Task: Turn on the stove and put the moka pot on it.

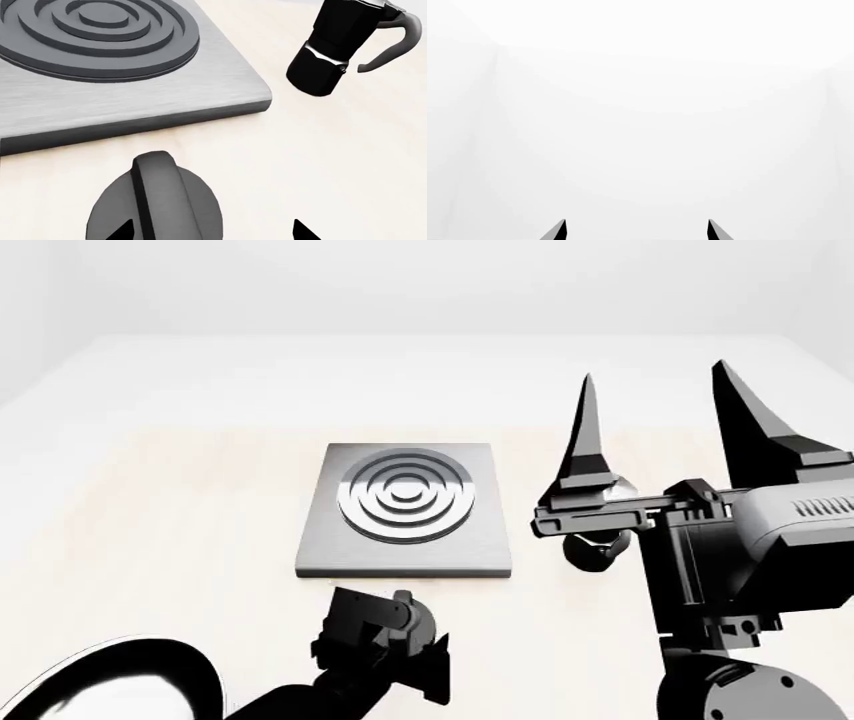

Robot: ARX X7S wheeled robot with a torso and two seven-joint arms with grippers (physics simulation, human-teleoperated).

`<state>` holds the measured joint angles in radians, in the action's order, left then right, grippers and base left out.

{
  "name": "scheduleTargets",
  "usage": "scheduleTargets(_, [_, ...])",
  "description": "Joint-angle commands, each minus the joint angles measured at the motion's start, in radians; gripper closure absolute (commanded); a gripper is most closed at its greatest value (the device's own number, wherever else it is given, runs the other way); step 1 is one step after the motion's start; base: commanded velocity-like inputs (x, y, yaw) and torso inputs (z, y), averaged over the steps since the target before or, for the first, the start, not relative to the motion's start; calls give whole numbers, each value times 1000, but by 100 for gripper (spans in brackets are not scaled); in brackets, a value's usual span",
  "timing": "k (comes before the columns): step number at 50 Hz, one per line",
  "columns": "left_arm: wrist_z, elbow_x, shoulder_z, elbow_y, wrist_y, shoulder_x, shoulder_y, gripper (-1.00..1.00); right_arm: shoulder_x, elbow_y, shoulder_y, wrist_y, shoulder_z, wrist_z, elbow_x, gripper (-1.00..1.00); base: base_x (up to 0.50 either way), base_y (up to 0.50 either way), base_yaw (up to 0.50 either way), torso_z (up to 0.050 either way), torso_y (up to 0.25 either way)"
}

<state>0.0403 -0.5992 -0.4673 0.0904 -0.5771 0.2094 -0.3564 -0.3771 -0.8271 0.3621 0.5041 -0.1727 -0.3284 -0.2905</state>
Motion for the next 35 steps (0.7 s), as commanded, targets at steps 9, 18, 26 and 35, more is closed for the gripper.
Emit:
scheduleTargets(9, [-3, -3, -21, 6, 5, -4, 9, -100, -9, -15, 22, 33, 5, -9, -21, -100, 0, 0, 0, 0, 0])
scheduleTargets(18, [-4, -14, -42, -30, -15, -3, 12, -100, -10, -16, 28, 39, 2, -14, -25, -100, 0, 0, 0, 0, 0])
scheduleTargets(26, [0, -21, -56, -56, -27, -3, 18, -100, -13, -18, 26, 38, 5, -17, -29, -100, 0, 0, 0, 0, 0])
scheduleTargets(35, [8, -34, -65, -95, -50, -6, -1, -100, -16, -10, 10, 18, 0, -18, -23, -100, 0, 0, 0, 0, 0])
